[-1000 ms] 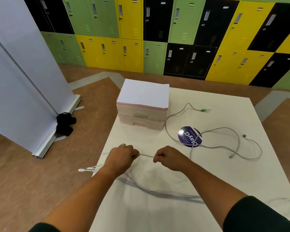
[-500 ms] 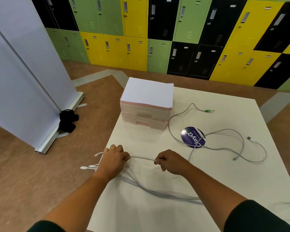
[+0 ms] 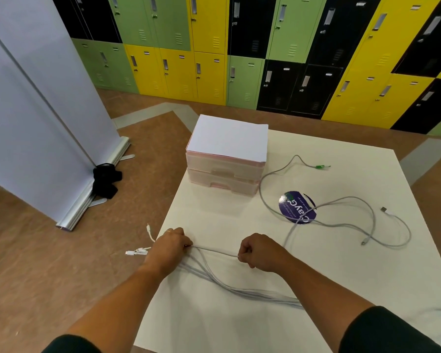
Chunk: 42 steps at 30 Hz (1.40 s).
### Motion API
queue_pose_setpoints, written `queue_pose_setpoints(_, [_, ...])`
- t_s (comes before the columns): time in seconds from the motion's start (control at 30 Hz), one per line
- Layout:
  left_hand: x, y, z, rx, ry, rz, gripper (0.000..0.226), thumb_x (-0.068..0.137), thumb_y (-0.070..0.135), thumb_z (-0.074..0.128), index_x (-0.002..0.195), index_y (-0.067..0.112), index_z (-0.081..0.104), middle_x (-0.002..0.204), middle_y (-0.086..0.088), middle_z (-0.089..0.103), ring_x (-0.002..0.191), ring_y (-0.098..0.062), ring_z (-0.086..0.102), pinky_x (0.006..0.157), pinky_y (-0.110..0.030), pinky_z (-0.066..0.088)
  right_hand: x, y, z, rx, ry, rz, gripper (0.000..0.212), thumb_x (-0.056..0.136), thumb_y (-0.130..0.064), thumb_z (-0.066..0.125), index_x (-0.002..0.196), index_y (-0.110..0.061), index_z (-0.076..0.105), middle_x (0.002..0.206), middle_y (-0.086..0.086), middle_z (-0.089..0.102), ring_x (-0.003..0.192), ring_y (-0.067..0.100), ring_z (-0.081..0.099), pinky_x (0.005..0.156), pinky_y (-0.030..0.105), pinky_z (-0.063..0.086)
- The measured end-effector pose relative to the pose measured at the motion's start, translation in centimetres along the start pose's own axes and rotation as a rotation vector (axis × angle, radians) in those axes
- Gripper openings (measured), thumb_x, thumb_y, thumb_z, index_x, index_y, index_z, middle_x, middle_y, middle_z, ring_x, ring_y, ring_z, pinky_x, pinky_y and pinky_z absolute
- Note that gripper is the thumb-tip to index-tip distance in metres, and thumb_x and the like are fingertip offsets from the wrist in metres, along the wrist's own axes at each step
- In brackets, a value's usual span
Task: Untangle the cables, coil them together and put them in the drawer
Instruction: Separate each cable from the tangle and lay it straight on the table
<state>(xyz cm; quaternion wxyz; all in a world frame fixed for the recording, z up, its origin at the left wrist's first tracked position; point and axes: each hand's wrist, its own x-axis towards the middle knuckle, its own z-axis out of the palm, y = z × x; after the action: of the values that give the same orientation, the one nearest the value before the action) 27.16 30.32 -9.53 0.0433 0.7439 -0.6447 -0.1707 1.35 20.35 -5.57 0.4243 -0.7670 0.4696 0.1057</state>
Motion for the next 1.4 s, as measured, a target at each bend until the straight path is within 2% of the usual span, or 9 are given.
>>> queue_pose_setpoints(0.2, [0.9, 1.2, -1.1, 0.07, -0.15, -0.118, 0.03, 0.091, 0.012, 0.049, 0.111, 0.021, 0.069, 0.109, -0.003, 0.058, 0.106, -0.025, 0.059, 0.09, -0.034, 0.046, -0.3, 0.3, 1.1, -0.046, 0.025, -0.016, 0.01, 0.086, -0.025, 0.063, 0.081, -0.021, 0.071, 0.074, -0.003, 0.072, 0.071, 0.013, 0.07, 0.066, 0.027, 0.053])
queue_pose_setpoints(0.33, [1.7, 4.8, -3.0, 0.284, -0.22, -0.073, 0.039, 0.088, 0.027, 0.054, 0.127, 0.024, 0.058, 0.125, -0.003, 0.052, 0.117, -0.026, 0.053, 0.099, -0.042, 0.041, -0.5, 0.1, 1.6, -0.117, 0.092, -0.078, 0.011, 0.088, -0.028, 0.06, 0.084, -0.025, 0.07, 0.077, -0.009, 0.065, 0.078, 0.014, 0.066, 0.072, 0.03, 0.053])
queue_pose_setpoints(0.43, [2.1, 7.9, -2.9, 0.048, -0.27, 0.12, 0.039, 0.093, 0.034, 0.056, 0.131, 0.025, 0.058, 0.125, 0.001, 0.055, 0.114, -0.021, 0.055, 0.097, -0.033, 0.043, -0.6, -0.3, 1.7, -0.146, 0.149, -0.125, 0.013, 0.09, -0.033, 0.06, 0.088, -0.026, 0.071, 0.078, -0.01, 0.063, 0.076, 0.014, 0.063, 0.068, 0.028, 0.05])
queue_pose_setpoints(0.53, [2.1, 10.3, -1.9, -0.188, -0.388, 0.191, 0.025, 0.101, 0.023, 0.045, 0.109, 0.015, 0.067, 0.111, -0.003, 0.067, 0.094, -0.019, 0.06, 0.081, -0.028, 0.046, -0.7, -0.3, 1.5, -0.154, 0.174, -0.144, 0.016, 0.092, -0.035, 0.059, 0.093, -0.025, 0.071, 0.083, -0.004, 0.068, 0.076, 0.017, 0.062, 0.067, 0.03, 0.05])
queue_pose_setpoints(0.7, [1.7, 10.3, -0.5, -0.319, -0.305, 0.17, 0.029, 0.103, 0.025, 0.043, 0.1, 0.019, 0.071, 0.099, 0.007, 0.069, 0.081, -0.004, 0.057, 0.072, -0.016, 0.039, -1.3, 1.2, -0.3, -0.107, 0.179, -0.105, 0.024, 0.092, -0.043, 0.062, 0.086, -0.02, 0.067, 0.07, -0.007, 0.061, 0.062, 0.009, 0.055, 0.058, 0.027, 0.042])
queue_pose_setpoints(0.9, [1.3, 10.1, 0.2, -0.341, -0.161, 0.111, 0.023, 0.099, 0.029, 0.053, 0.083, 0.03, 0.071, 0.069, 0.018, 0.062, 0.067, -0.001, 0.055, 0.061, -0.013, 0.036, -2.4, 3.7, -3.3, -0.146, 0.154, -0.139, 0.02, 0.099, -0.03, 0.054, 0.102, -0.02, 0.071, 0.096, -0.002, 0.071, 0.086, 0.014, 0.062, 0.076, 0.033, 0.05])
queue_pose_setpoints(1.03, [1.6, 11.0, 0.2, -0.367, -0.162, 0.121, 0.02, 0.097, 0.031, 0.057, 0.089, 0.028, 0.075, 0.08, 0.014, 0.071, 0.073, -0.005, 0.059, 0.068, -0.018, 0.044, -2.8, 4.4, -3.5, -0.234, 0.2, -0.151, 0.021, 0.1, -0.029, 0.052, 0.109, -0.022, 0.07, 0.105, -0.004, 0.07, 0.094, 0.015, 0.061, 0.077, 0.028, 0.045])
queue_pose_setpoints(1.27, [0.5, 9.9, 0.9, -0.38, -0.175, 0.089, 0.019, 0.097, 0.032, 0.058, 0.093, 0.029, 0.077, 0.084, 0.021, 0.072, 0.078, 0.004, 0.062, 0.071, -0.011, 0.045, -3.4, 5.7, -3.7, -0.393, 0.25, -0.065, 0.047, 0.084, -0.064, 0.062, 0.075, -0.018, 0.059, 0.07, -0.001, 0.062, 0.07, 0.019, 0.061, 0.065, 0.034, 0.047])
queue_pose_setpoints(1.4, [0.6, 9.7, 1.2, -0.357, -0.167, 0.099, 0.021, 0.098, 0.032, 0.057, 0.09, 0.027, 0.076, 0.086, 0.016, 0.073, 0.08, -0.003, 0.064, 0.075, -0.022, 0.05, -3.5, 7.0, -3.3, -0.329, 0.208, -0.085, 0.022, 0.098, -0.042, 0.054, 0.093, -0.024, 0.064, 0.095, -0.004, 0.07, 0.087, 0.017, 0.061, 0.077, 0.034, 0.048])
